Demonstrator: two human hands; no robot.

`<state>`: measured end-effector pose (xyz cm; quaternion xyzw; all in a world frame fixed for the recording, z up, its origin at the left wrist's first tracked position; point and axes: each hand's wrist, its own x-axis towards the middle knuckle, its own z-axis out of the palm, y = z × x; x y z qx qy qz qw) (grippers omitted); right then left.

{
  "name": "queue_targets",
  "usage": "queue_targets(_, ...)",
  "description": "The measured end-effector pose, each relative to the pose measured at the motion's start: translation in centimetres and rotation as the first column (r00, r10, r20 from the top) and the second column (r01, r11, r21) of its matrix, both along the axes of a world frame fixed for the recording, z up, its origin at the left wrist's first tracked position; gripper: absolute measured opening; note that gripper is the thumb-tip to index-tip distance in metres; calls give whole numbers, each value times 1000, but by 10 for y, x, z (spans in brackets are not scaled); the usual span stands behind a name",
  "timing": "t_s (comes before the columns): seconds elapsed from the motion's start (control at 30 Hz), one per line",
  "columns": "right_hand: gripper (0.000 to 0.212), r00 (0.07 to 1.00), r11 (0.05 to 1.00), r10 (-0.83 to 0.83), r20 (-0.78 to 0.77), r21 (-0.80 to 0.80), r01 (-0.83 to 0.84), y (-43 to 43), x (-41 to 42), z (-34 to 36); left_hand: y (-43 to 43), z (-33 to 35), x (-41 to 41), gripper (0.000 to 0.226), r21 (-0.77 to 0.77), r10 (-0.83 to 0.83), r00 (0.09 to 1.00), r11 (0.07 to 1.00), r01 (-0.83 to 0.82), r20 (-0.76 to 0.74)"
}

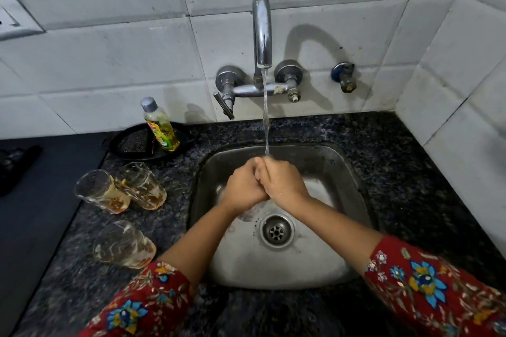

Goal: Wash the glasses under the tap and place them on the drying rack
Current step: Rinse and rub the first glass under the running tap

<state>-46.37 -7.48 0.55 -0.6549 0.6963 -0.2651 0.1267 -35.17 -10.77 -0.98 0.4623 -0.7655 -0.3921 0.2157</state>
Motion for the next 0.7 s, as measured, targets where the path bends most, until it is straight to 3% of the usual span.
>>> queue_targets(0.07, 37, 970, 955, 242, 31, -185, -233, 9, -16, -3, -5, 5, 4, 37, 226, -79, 952, 962, 150, -294)
queue_targets(0.13, 30, 914, 882, 404, 34, -278, -380, 10, -37, -9, -9, 7, 10, 45, 347, -108, 884, 893, 287, -455)
queue_targets(0.23, 34, 925, 909, 355, 134, -279, -309, 15, -46, -27, -7, -3, 13, 68, 516, 32, 777, 765, 385, -628)
queue_targets(0.33, 42, 858, 981, 186, 479, -37, -192, 21, -27, -37, 2, -19, 6, 64, 701, 279, 765, 650, 294, -580)
queue_targets(0.4, 45, 751, 977, -16, 660, 169, -127, 21, -13, -37, 7, -29, -1, 58, 842, 478, 740, 492, 221, -473)
queue_targets(0.5, 45, 728, 906, -214, 651, 411, -100, 17, 0, -37, 13, -35, -12, 65, 935, 667, 664, 316, 159, -338)
queue_targets(0.57, 38, 652, 851, -354, 670, 520, -72, 11, 6, -39, 18, -35, -20, 67, 948, 738, 607, 306, 91, -296)
queue_targets(0.63, 28, 511, 809, -497, 701, 587, -18, 4, 11, -39, 21, -33, -27, 64, 949, 788, 552, 316, 18, -273)
queue_targets(0.7, 25, 499, 806, -535, 682, 589, 60, -7, 12, -34, 17, -31, -33, 61, 956, 836, 491, 294, -22, -245)
